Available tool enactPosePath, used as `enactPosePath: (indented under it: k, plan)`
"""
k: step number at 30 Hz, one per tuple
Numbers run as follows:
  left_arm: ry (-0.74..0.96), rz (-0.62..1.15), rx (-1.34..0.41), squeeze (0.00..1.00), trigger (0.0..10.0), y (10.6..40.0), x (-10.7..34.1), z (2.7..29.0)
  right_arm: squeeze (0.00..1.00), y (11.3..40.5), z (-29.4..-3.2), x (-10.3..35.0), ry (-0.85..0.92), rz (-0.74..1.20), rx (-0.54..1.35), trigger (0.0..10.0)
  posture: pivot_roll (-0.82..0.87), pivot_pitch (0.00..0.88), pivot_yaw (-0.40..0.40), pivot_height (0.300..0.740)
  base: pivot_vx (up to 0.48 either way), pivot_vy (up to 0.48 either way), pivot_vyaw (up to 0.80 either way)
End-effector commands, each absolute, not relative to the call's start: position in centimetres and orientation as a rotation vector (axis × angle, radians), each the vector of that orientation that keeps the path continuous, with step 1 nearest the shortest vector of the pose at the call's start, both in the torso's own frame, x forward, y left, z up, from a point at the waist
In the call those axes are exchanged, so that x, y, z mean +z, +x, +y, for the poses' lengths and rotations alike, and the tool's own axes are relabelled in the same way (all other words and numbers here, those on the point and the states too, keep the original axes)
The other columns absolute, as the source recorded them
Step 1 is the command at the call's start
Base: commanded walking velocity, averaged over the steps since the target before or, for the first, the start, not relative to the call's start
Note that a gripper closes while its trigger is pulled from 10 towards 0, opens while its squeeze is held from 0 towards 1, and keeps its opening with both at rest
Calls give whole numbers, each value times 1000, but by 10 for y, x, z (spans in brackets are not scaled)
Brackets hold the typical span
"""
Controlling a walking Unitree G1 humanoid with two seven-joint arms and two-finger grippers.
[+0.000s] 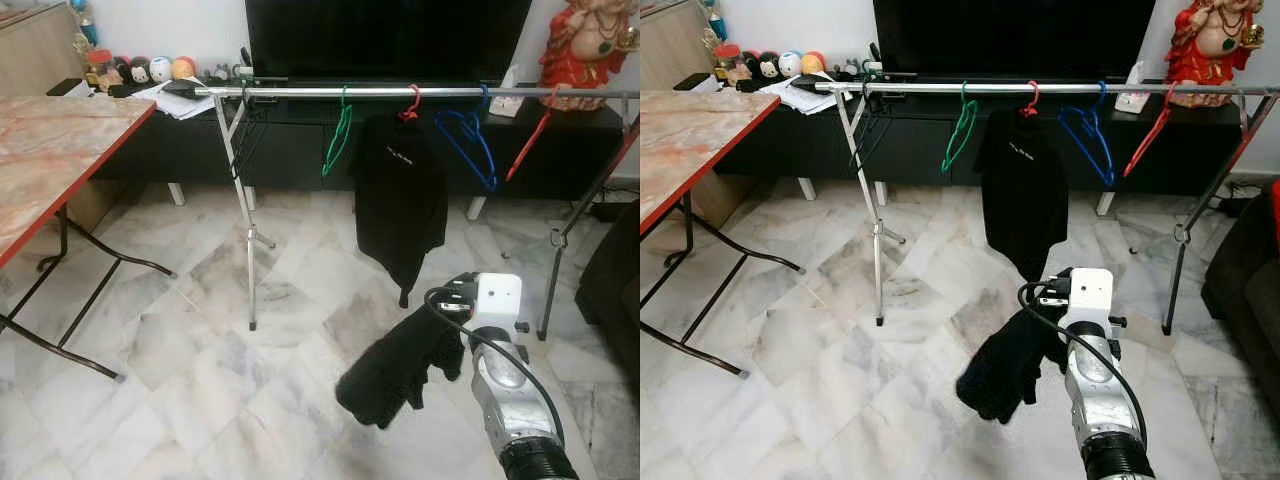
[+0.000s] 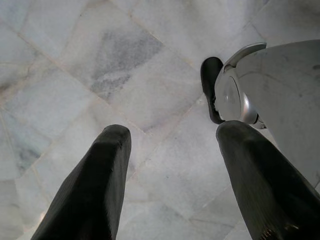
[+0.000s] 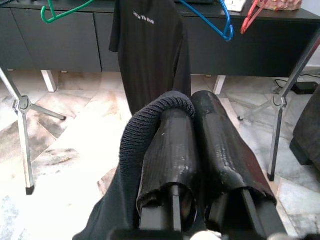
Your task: Hang hanger
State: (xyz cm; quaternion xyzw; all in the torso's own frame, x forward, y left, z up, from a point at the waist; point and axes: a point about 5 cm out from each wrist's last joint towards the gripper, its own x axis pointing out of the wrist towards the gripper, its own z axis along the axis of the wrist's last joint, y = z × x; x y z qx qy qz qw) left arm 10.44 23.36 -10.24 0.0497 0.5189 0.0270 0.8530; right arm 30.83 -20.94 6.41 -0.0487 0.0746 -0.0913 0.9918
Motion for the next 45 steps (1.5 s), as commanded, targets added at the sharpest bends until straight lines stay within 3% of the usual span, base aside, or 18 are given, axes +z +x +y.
enactPosePath:
  k: [1, 10, 45]
  plan:
    - [105, 1098, 67, 0, 10000, 102, -103, 235, 0, 313, -212, 74, -88, 110, -202, 10000, -93, 20, 13, 740, 0, 0, 0]
    - [97, 1101, 73, 0, 10000, 102, -103, 235, 0, 314, -214, 76, -76, 103, -223, 10000, -92, 14, 8, 740, 138, 0, -636]
    - [92, 1110, 54, 0, 10000, 99, -104, 232, 0, 312, -209, 68, -107, 121, -190, 10000, -89, 0, 1, 740, 277, 0, 0]
